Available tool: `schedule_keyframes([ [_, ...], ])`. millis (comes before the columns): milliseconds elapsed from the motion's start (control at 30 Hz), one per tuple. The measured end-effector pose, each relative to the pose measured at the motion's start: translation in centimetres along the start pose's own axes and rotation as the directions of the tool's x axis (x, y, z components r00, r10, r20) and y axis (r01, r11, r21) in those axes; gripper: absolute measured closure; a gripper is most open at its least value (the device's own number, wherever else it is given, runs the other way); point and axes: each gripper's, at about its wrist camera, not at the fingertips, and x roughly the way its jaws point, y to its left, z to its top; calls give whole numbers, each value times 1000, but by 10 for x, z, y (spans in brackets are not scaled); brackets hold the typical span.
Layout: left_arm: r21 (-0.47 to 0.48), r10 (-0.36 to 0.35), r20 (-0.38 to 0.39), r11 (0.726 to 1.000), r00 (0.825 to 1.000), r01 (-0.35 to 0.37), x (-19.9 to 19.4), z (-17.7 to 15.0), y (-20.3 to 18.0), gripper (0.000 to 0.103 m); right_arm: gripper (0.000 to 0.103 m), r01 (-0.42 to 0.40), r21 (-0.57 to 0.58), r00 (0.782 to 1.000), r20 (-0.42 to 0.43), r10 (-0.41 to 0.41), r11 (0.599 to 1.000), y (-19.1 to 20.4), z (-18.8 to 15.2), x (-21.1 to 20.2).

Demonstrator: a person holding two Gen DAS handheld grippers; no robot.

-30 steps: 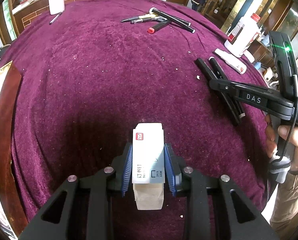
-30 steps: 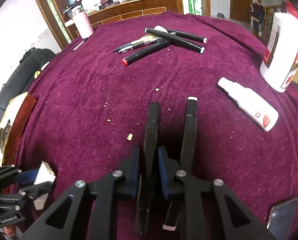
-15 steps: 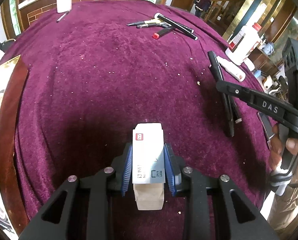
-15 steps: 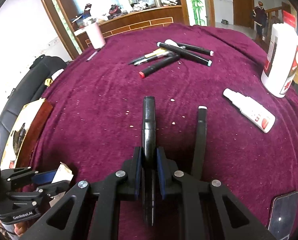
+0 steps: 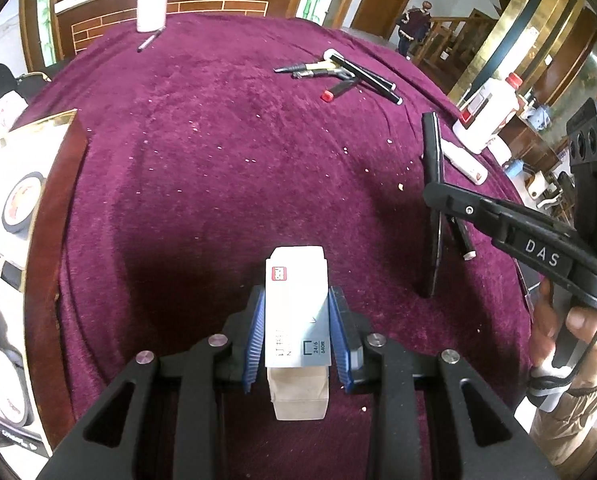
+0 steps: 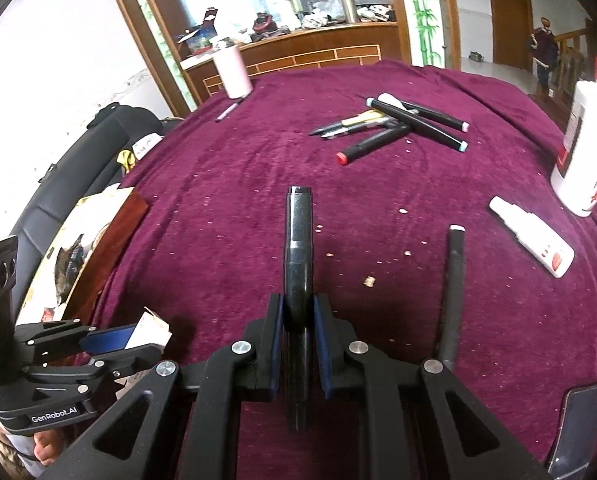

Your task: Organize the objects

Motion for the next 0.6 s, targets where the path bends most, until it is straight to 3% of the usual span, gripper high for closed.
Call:
schedule_keyframes([
  [333,-63,14,89,998,996,-8,-42,-6,25,74,87,-62,-89,998,-8,62,994,45,7,4],
  [600,-85,5,110,996,994,4,-54,-11,39,74,87,-80,-133,997,-13,79,988,72,10,7],
])
